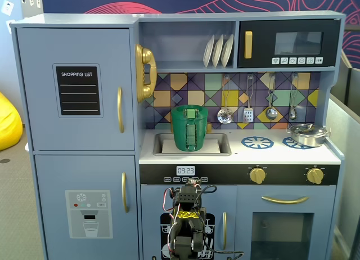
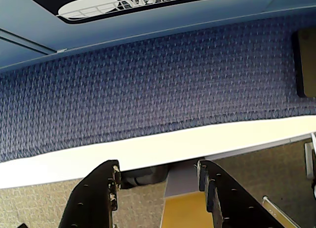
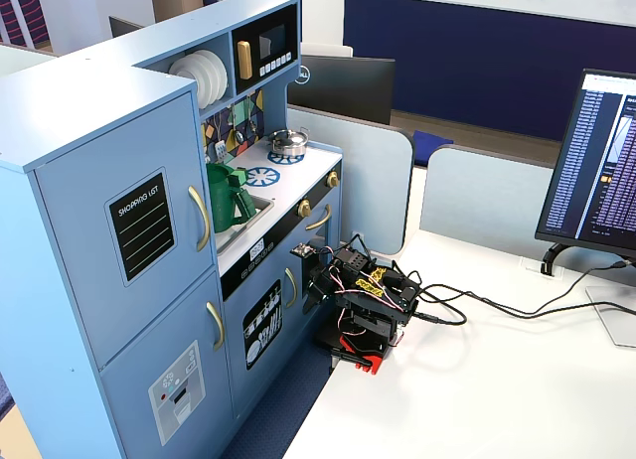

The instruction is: Take off the lid from the green recipient and place it on the counter

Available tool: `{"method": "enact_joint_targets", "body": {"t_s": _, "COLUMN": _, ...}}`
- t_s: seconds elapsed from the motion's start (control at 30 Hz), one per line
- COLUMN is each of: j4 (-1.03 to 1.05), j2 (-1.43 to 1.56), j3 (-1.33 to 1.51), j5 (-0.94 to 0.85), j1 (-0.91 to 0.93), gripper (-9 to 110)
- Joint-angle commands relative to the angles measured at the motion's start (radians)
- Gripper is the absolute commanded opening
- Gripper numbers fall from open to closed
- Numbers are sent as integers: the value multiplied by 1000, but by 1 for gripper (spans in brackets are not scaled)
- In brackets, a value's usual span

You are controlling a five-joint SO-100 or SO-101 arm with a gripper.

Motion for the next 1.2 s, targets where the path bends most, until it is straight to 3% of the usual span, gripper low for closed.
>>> {"method": "enact_joint_targets", "body": {"t_s": 0.0, "j4": 181, "j2": -6, "j3": -3, "j5": 46, "j1": 12, "gripper": 0}}
{"method": "enact_joint_targets", "body": {"t_s": 0.43, "j4": 166, "j2": -8, "j3": -5, "j5": 12, "j1": 21, "gripper": 0}}
{"method": "enact_joint_targets", "body": {"t_s": 0.73, "j4": -399, "j2": -78, "j3": -282, "j5": -204, "j1": 83, "gripper": 0}}
{"method": "enact_joint_targets", "body": {"t_s": 1.0, "j4": -615, "j2": -324, "j3": -733, "j5": -216, "j1": -14, "gripper": 1}}
{"method": "enact_joint_targets", "body": {"t_s": 1.17, "j4": -798, "j2": -488, "j3": -891, "j5": -169, "j1": -15, "gripper": 16}}
